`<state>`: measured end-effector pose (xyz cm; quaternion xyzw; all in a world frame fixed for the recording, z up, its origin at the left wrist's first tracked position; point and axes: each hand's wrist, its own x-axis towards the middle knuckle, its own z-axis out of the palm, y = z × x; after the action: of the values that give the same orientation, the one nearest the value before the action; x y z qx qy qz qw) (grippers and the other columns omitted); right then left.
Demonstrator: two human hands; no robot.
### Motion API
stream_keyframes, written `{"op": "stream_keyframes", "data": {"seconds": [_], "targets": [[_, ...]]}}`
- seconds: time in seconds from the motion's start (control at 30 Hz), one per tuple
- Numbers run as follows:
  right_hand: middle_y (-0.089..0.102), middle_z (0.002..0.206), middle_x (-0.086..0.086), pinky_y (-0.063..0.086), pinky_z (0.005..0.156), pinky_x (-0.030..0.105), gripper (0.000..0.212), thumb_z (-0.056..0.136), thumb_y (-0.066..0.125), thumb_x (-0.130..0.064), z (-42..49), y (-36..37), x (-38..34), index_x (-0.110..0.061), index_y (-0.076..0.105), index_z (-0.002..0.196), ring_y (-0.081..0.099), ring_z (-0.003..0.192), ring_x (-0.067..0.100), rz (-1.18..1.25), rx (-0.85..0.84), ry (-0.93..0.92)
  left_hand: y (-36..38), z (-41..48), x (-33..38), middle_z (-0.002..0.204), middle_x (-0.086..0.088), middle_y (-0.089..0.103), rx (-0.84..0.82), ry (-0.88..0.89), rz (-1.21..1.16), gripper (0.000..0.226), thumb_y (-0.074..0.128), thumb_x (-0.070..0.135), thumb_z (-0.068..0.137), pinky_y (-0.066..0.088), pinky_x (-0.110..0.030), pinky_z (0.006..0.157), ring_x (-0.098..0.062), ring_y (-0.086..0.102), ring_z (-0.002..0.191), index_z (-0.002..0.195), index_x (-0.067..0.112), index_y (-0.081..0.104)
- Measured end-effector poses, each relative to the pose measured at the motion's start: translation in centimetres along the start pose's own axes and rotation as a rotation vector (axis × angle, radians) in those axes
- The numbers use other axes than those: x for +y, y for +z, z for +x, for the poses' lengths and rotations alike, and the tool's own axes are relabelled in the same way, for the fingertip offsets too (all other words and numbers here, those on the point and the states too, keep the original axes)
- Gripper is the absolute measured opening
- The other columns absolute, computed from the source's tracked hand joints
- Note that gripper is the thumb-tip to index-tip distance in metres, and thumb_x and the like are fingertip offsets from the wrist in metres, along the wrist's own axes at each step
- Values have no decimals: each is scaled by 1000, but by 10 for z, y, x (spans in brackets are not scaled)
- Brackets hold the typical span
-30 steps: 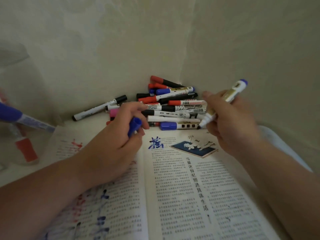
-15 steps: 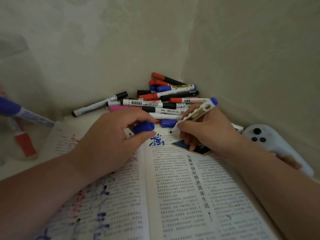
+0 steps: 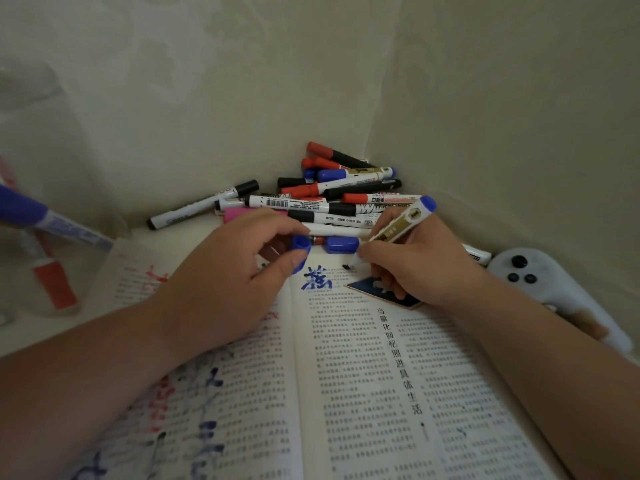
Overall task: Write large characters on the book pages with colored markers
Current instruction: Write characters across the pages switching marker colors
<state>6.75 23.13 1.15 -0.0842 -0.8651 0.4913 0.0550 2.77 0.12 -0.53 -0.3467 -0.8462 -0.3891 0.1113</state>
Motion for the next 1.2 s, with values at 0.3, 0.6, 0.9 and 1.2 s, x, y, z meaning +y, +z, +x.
{"op": "stream_keyframes", "data": {"seconds": [0.3, 0.6, 0.9, 1.2], "targets": [[65, 58, 6, 47, 46, 31, 18, 88, 74, -12, -3, 0, -3, -13, 61, 75, 56, 48, 20, 12, -42, -34, 1, 1, -5, 103, 32, 57, -67, -3, 51, 26, 61, 22, 96, 34, 1, 82, 13, 52, 102, 118, 36, 65], [64, 58, 4, 46, 49, 28, 22, 86, 75, -13, -5, -2, -7, -15, 58, 71, 58, 50, 13, -26, -84, -25, -1, -1, 0, 102, 35, 58, -105, -19, 22, 22, 68, 35, 85, 39, -2, 76, 10, 56, 98, 95, 50, 55], [60, 55, -1, 44, 49, 26, 18, 85, 77, -19, -1, -7, 1, -14, 60, 78, 55, 48, 12, 77, 61, 1, -1, 0, 0, 96, 34, 56, -55, -12, 19, 18, 71, 33, 84, 39, -7, 68, 2, 55, 87, 90, 43, 56], [61, 54, 3, 44, 48, 25, 18, 83, 76, -8, -5, -6, -8, -10, 62, 73, 55, 48, 12, -14, -87, -38, 1, 0, -2, 88, 25, 60, -91, -34, 22, 27, 69, 40, 82, 41, -9, 66, 3, 55, 86, 105, 45, 57]]}}
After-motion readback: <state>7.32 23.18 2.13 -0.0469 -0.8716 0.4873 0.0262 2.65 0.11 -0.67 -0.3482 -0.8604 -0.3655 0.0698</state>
